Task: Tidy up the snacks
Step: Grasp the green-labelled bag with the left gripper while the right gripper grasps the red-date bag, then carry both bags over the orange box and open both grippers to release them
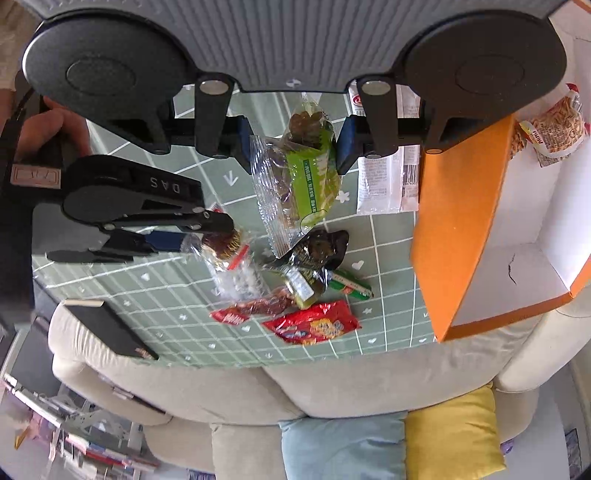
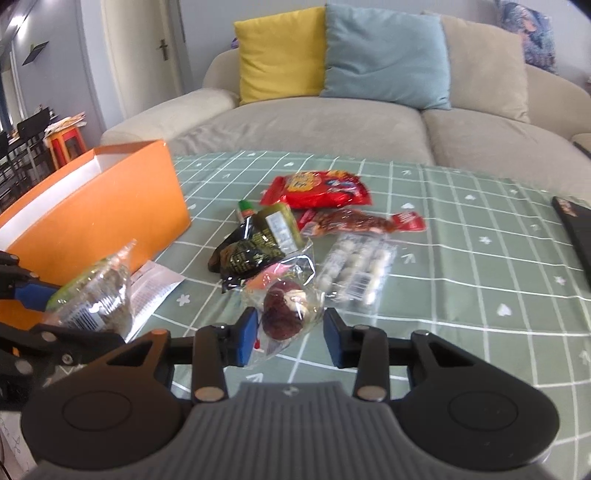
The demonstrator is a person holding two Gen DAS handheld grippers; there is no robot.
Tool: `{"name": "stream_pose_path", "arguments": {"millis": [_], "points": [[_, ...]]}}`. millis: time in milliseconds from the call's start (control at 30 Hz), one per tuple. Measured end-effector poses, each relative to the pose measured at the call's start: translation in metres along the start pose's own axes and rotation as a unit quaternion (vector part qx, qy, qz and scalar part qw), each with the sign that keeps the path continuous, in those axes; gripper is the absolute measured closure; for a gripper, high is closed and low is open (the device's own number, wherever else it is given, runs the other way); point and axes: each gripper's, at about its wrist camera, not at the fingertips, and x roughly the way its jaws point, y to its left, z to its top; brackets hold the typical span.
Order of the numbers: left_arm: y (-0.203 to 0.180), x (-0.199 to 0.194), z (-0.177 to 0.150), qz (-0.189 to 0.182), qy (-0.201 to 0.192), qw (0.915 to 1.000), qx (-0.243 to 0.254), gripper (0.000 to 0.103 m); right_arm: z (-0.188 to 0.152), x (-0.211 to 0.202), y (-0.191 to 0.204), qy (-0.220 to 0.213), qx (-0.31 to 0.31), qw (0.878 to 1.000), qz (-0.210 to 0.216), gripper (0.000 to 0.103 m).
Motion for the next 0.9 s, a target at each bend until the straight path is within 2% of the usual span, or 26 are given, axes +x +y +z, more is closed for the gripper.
{"name": "stream_pose_path", "arguments": {"millis": [267, 467, 733, 900], "points": [[0.011, -0.039, 0.008, -0.016, -0.044, 0.9986, -0.024, 0.053, -0.004, -0.042, 0.01, -0.021, 0.007, 1.0, -0.021, 0.066], [0.037, -0.063, 0.013, -0.01, -0.072, 0.9954, -0.062, 0.053, 0.007, -0.07, 0.04, -0.037, 0.002, 0.999, -0.006, 0.067], [0.083, -0.086, 0.01, 0.01, -0.069, 0.9927, -0.099, 0.053, 0.041, -0.094, 0.098, -0.052, -0.023, 0.997, 0.045, 0.067], [0.117, -0.091, 0.002, 0.035, -0.053, 0.9909, -0.118, 0.053, 0.066, -0.086, 0.138, -0.022, -0.065, 0.996, 0.056, 0.067]]}}
